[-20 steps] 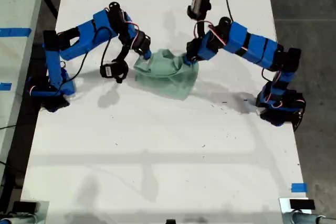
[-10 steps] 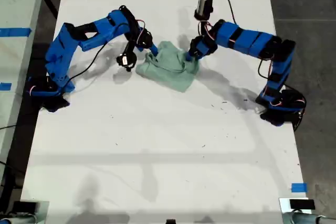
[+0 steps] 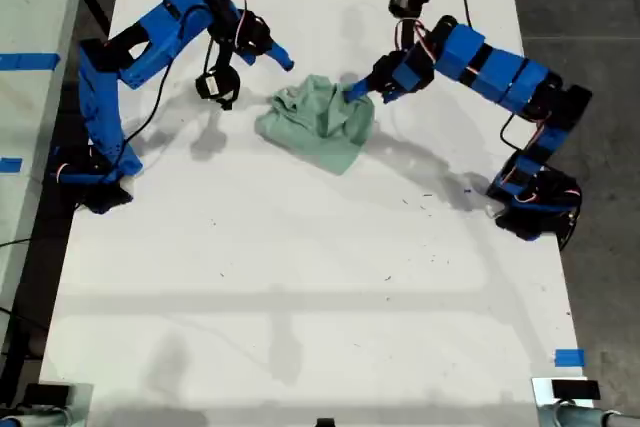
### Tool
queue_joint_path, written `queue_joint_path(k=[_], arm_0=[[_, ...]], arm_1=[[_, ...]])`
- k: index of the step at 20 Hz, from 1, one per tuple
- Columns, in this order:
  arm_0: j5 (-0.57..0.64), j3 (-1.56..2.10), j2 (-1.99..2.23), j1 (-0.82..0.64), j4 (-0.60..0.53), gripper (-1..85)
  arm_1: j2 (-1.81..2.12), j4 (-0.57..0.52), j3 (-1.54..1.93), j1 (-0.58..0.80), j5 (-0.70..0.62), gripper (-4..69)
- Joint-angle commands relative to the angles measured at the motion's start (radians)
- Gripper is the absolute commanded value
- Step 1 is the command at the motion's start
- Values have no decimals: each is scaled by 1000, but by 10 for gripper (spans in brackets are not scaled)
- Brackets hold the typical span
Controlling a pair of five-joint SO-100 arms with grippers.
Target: Fold tshirt
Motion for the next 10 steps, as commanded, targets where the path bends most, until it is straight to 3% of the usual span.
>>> queue_joint_path(k=[1,3,7,10], arm_0=[[-58,75,215,109,38,272],[-107,235,311,187,8,256],[-206,790,627,327,-235,180],[-333,1140,801,396,-336,106]], arm_1=[[298,40,107,-77,51,299],[479,31,302,-129,121,288],[819,-11,678,-236,290,258],[1028,-37,890,-330,420,213]])
